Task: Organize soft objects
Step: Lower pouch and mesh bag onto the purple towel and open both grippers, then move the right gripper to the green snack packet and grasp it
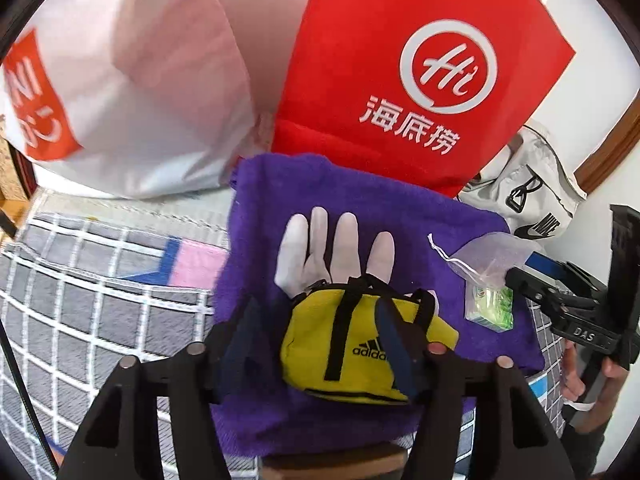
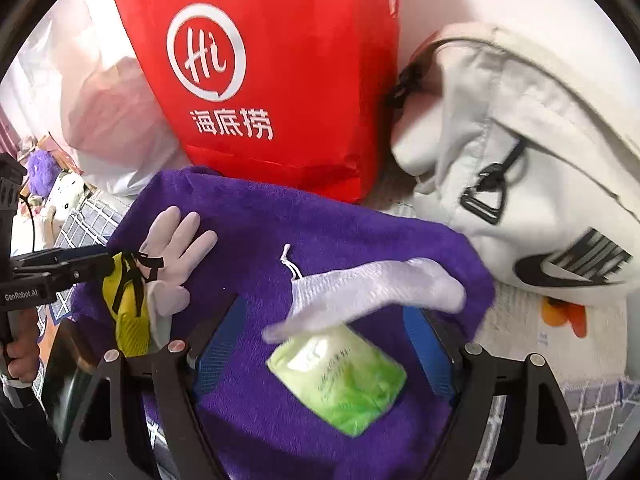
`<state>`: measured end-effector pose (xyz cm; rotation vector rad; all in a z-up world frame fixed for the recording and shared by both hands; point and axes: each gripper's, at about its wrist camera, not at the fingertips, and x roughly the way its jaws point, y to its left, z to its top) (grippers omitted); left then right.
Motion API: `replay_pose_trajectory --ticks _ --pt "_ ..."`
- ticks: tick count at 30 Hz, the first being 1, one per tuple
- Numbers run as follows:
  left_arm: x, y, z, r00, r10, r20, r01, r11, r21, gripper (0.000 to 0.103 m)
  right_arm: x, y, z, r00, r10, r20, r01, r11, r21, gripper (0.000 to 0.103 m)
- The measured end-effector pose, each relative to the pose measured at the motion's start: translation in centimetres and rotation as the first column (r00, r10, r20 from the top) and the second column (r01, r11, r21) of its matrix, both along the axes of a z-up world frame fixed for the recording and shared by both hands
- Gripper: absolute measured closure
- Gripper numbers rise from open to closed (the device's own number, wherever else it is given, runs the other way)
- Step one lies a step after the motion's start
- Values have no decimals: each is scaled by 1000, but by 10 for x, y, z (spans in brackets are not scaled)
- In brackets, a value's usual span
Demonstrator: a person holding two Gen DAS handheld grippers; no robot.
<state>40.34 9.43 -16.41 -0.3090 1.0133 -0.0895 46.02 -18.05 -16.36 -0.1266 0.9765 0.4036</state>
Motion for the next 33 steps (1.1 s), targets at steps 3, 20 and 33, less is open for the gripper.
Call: replay_pose_trajectory --ticks 3,20,33 --pt "-12 2 11 1000 4 14 -4 1000 4 43 -17 -8 15 999 -35 25 34 999 29 22" --pt "-120 -5 52 995 1 97 -6 999 52 43 -154 2 58 993 -37 110 23 992 122 22" --pt "-188 16 12 999 14 50 -16 999 35 43 -237 86 -11 969 232 85 -228 972 -53 22"
